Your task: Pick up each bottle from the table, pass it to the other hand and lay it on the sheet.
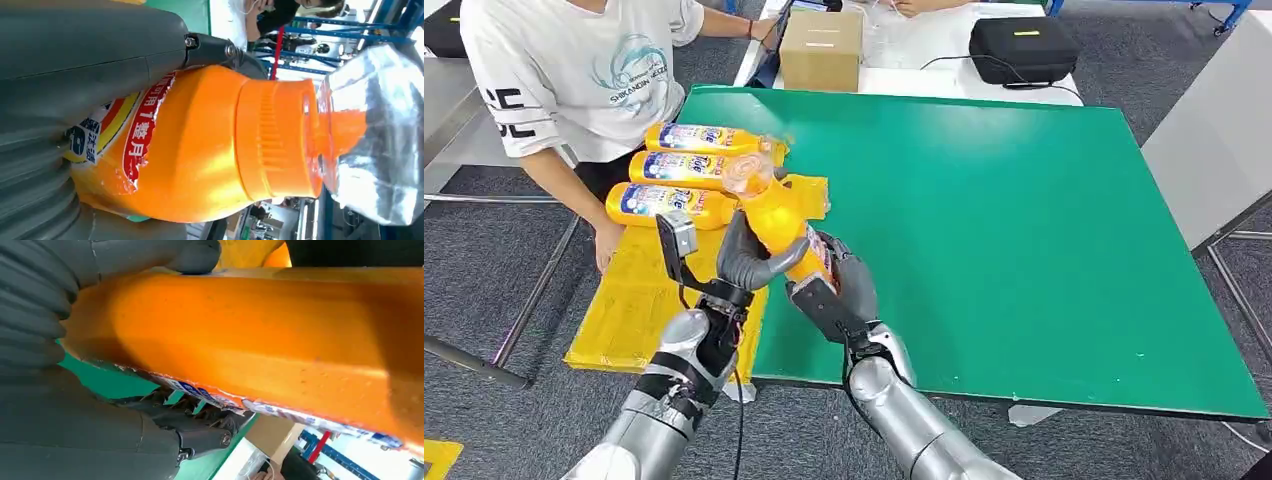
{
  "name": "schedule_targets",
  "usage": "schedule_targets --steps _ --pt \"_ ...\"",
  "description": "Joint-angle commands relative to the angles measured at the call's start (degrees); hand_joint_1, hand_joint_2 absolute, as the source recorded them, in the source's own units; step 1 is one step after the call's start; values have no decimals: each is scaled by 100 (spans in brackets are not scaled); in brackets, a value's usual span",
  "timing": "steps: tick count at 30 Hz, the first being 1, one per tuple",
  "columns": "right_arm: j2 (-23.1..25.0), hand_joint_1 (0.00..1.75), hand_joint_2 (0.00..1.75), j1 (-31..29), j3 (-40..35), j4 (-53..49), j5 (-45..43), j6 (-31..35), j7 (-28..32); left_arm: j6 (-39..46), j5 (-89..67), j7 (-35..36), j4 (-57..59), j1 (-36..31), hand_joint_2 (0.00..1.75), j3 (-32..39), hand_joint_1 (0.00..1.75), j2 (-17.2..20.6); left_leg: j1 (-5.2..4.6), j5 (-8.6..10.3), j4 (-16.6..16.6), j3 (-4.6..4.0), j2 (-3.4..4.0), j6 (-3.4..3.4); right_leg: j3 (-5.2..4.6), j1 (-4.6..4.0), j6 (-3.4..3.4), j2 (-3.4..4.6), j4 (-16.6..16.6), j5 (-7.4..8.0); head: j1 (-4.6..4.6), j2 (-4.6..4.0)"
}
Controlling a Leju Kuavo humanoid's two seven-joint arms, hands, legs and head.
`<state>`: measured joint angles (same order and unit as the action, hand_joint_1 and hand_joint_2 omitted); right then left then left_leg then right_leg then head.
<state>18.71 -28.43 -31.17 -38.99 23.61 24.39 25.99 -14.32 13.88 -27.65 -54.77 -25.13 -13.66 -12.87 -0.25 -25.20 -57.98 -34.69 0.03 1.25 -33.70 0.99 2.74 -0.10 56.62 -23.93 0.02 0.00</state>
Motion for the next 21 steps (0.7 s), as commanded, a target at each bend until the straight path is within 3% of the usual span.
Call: schedule_targets --steps 1,3,11,17,21 --pt "-123 61 175 -114 -145 104 85 306 -71 12 142 76 257 -177 175 12 175 196 4 -3 2 11 0 -6 11 -4 -8 1 -3 -2 0 0" --pt "-137 0 175 -101 -85 44 50 355 -82 -76 214 86 313 -171 175 57 175 209 5 -3 3 15 3 -7 14 -5 -9 3 -4 -2 -2 0" --pt "-264 0 175 120 290 -656 -378 421 177 216 64 -5 625 -312 175 239 175 415 5 -2 4 15 -2 -8 15 -5 -10 -3 -4 -3 0 0" --pt "-461 0 175 483 534 -1770 -796 453 344 963 -968 -526 1050 -638 175 365 175 861 3 1 3 4 0 -6 2 -4 -7 0 -2 1 -2 0" --pt "-536 0 175 617 683 -2173 -1045 323 342 1928 -2233 -875 1364 -859 175 403 175 1219 12 -3 -1 14 -3 -11 14 -12 -14 -5 0 -5 -2 0"
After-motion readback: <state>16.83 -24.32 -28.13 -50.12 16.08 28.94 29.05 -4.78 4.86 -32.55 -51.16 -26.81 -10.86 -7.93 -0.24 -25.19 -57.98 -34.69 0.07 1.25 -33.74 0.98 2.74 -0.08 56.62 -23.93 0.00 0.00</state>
